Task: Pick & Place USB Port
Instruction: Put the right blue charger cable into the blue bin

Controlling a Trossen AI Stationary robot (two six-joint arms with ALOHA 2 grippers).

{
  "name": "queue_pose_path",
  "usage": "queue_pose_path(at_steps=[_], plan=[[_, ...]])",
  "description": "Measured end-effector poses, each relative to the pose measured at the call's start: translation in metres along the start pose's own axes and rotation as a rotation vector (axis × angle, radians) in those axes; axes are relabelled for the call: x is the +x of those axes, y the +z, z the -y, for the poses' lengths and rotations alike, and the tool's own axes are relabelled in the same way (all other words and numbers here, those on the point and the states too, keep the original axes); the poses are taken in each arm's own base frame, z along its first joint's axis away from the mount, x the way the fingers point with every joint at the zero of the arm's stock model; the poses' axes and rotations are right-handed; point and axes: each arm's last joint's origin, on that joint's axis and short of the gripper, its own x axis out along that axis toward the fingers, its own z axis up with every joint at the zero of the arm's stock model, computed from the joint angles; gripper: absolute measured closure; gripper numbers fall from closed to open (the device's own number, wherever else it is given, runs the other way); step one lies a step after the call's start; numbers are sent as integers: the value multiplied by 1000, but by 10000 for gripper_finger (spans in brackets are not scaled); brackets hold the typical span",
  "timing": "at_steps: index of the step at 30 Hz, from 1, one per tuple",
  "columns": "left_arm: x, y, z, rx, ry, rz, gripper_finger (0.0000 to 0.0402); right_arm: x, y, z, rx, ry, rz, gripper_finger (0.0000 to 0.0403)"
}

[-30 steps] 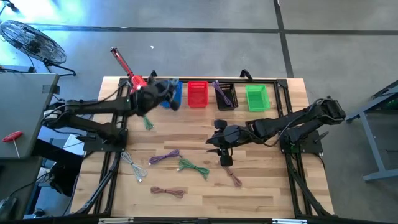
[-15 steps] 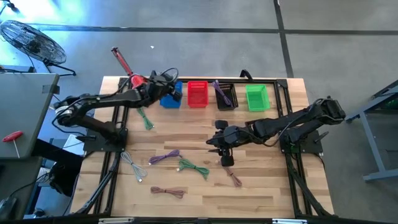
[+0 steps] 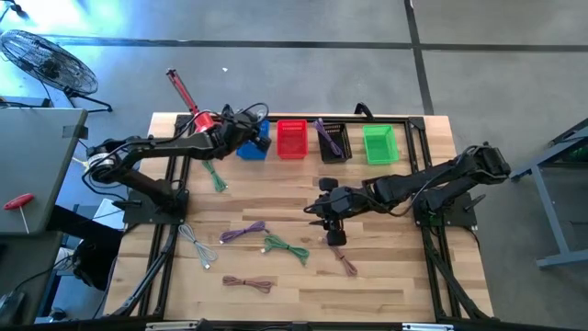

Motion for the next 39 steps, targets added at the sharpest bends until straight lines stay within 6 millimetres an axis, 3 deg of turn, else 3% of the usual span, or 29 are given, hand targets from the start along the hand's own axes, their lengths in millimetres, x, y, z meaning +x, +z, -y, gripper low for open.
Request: queue_pose_path(at_steps=[30, 39], plan=[[-1, -13, -2, 4, 13, -122, 390, 0, 0, 0, 4, 0, 1, 261], [9, -22, 2, 22, -2, -171, 390, 0, 0, 0, 18, 8, -2, 261]])
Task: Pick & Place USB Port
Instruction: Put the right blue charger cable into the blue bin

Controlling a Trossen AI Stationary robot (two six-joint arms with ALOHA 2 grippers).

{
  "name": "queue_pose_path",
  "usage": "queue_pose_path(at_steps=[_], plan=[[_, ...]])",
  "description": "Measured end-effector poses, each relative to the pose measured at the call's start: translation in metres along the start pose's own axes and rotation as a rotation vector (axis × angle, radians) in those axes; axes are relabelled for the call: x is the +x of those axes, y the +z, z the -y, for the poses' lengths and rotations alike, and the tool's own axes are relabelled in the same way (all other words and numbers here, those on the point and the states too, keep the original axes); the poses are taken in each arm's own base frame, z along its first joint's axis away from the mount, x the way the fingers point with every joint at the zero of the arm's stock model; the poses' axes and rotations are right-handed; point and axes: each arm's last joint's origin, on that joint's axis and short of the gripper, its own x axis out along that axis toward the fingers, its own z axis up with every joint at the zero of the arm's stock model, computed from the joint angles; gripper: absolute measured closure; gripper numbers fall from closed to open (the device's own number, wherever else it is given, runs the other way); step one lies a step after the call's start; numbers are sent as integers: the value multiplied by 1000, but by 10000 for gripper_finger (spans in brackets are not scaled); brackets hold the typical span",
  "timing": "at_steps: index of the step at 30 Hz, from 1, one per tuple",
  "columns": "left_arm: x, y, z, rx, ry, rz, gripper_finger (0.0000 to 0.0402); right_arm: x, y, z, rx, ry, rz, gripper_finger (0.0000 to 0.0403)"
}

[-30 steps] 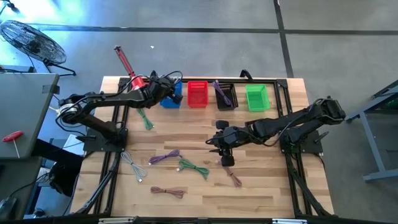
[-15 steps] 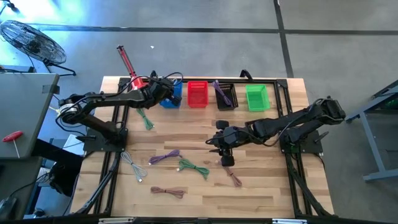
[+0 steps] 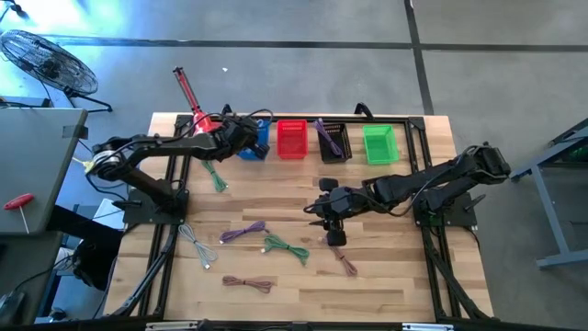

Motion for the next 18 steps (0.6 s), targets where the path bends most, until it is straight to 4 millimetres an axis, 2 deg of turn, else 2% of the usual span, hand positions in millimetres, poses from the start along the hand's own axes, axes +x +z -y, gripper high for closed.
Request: queue_pose_path(at_steps=[10, 18], plan=[[1, -2, 1, -15, -24, -20, 346, 0, -1, 0, 0, 0, -5, 261], [1, -2, 0, -15, -7, -19, 340, 0, -1, 0, 0, 0, -6, 261]])
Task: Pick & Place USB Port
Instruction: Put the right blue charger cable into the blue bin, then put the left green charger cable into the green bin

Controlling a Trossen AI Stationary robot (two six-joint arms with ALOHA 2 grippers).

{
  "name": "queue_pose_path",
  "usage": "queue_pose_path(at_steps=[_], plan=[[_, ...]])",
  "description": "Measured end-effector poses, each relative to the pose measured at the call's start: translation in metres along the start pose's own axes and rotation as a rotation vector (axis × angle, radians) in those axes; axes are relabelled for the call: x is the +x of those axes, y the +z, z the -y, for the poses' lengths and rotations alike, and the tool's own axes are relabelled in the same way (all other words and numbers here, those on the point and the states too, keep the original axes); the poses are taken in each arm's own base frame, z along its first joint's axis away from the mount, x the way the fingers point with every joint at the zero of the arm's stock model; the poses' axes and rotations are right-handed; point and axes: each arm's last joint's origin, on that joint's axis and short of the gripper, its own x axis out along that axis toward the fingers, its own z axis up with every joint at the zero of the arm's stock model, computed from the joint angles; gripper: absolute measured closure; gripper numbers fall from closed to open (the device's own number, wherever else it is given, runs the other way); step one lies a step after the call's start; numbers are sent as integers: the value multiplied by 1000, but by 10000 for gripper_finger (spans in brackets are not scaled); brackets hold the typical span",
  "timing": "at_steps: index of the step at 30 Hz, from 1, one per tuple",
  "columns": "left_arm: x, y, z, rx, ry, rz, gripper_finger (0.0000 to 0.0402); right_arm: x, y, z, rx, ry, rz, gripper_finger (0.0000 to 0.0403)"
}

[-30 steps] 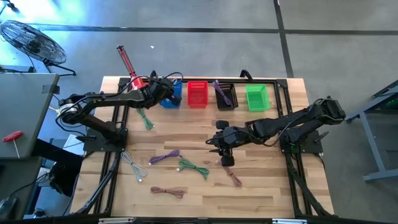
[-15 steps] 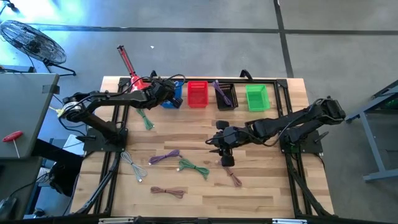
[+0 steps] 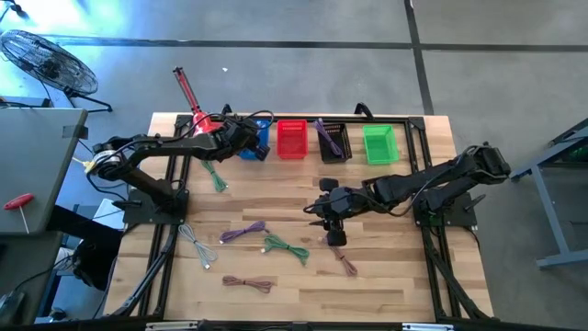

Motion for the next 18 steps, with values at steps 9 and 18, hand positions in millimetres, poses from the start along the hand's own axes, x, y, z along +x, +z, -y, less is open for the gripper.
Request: queue_pose_path(at_steps=[9, 18], plan=[[0, 3, -2, 41, 88, 45, 339, 0, 0, 0, 0, 0, 0, 261], [-19, 43, 10, 274, -46, 87, 339, 0, 0, 0, 0, 0, -1, 261]])
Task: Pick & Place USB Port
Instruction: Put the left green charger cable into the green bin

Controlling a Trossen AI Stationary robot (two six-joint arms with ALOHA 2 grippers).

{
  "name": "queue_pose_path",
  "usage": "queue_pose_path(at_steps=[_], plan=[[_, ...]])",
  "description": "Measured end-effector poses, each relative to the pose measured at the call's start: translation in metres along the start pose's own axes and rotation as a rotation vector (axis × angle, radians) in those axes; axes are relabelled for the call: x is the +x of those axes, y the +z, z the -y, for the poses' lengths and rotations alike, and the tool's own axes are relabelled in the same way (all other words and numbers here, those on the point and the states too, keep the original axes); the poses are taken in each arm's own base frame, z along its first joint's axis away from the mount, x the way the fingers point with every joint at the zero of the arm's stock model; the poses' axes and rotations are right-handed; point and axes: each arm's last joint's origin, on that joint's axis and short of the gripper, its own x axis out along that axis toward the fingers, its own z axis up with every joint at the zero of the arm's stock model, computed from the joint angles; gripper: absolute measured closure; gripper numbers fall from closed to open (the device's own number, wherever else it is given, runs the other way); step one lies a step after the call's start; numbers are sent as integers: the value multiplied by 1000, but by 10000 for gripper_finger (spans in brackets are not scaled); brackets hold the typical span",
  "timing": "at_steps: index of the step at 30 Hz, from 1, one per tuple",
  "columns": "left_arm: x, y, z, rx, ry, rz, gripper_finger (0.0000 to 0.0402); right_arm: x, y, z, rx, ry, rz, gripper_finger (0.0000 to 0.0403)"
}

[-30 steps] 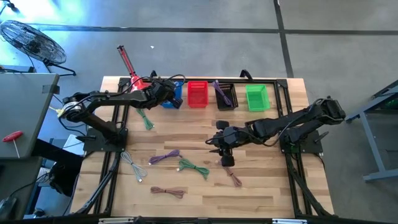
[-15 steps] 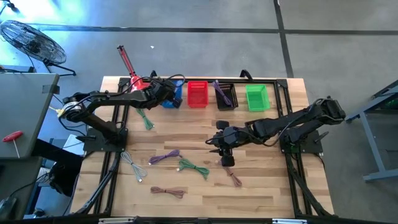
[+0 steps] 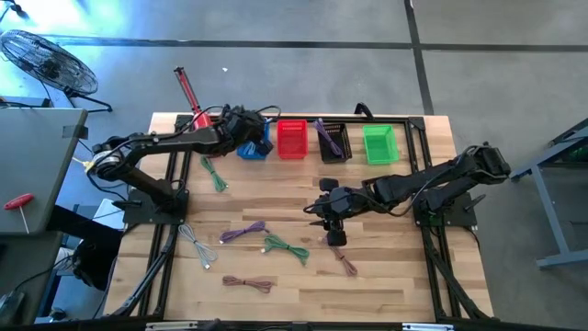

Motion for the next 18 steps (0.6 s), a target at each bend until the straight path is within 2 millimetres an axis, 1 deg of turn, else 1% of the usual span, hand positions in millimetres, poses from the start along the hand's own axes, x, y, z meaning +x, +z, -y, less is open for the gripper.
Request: queue_pose_path(at_steps=[4, 6, 8, 10, 13, 16, 18], plan=[[-25, 25, 4, 136, -94, -47, 339, 0, -1, 0, -1, 1, -8, 261], [-40, 32, 8, 248, -128, -119, 339, 0, -2, 0, -1, 5, -16, 261], [-59, 35, 10, 359, -170, -233, 339, 0, -2, -1, 1, 9, -21, 261], [-78, 34, 11, 466, -227, -351, 339, 0, -2, -1, 10, 14, -24, 261], [-102, 23, 14, 597, -335, -526, 339, 0, -3, -4, 17, 22, -27, 261], [-117, 13, 15, 656, -416, -636, 339, -1, -3, -7, 11, 30, -27, 261], [-121, 6, 16, 656, -443, -696, 339, -1, -3, -9, 7, 34, -25, 261]])
